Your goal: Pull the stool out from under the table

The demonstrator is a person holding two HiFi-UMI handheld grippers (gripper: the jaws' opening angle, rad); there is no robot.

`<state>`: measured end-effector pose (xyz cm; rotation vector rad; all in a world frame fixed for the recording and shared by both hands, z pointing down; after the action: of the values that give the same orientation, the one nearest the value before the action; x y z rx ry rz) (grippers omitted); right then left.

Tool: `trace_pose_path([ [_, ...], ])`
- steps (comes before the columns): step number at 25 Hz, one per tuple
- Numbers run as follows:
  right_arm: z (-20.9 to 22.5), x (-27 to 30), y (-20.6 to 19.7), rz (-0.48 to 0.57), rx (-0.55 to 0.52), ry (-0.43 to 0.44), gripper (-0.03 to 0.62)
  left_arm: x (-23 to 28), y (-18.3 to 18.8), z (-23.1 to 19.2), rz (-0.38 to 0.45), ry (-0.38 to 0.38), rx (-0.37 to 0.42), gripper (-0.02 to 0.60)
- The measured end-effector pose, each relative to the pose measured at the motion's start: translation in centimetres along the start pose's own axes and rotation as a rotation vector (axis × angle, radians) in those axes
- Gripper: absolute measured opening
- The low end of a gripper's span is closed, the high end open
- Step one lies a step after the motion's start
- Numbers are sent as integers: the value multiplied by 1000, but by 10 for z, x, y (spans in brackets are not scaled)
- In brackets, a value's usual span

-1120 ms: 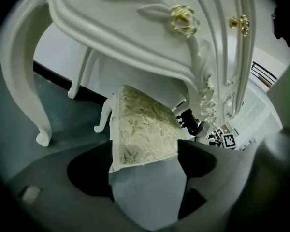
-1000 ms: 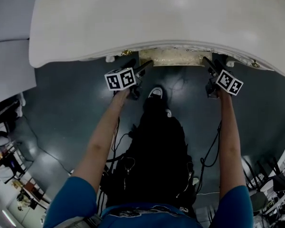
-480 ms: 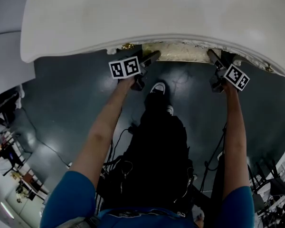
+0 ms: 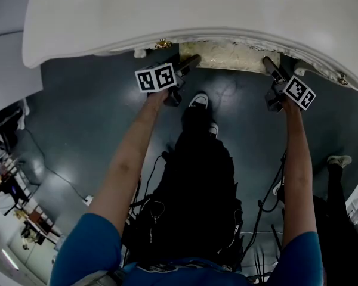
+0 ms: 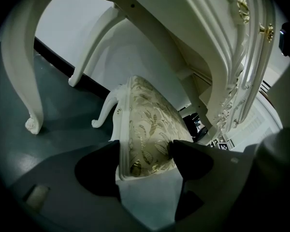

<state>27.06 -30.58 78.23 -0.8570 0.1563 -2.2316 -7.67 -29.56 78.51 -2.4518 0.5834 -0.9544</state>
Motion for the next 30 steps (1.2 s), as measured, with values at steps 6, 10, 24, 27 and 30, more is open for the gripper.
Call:
trace_pose_path([
  [6,0,-17,-22,-10,15,-13,414,-12,-11,2,-61,-6,7,359],
  [10,-1,-27,-42,-31,19,-21,413,-26,-24,-1,-93,-6,-1,358],
  [24,2,-78,-122,-140,28,-46,403,-86,-97,5,-214,9,-36,357],
  [27,0,-92,-147,-183,28,-51,403,-108,-119,7,-242,12,-44,357],
  [30,-2,-105,-172,-220,27,-58,402,-130,-142,7,-272,12,-62,357],
])
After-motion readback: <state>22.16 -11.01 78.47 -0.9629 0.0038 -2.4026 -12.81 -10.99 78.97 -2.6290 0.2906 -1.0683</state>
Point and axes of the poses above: the fingertips, and each gripper's own axes: x forward along the fingers, z to its right, y out of its top, the point moved 5 cm from there along -x, backward along the fingers, and after that the axes turned 8 degrees about x, right-handed, at the moved point
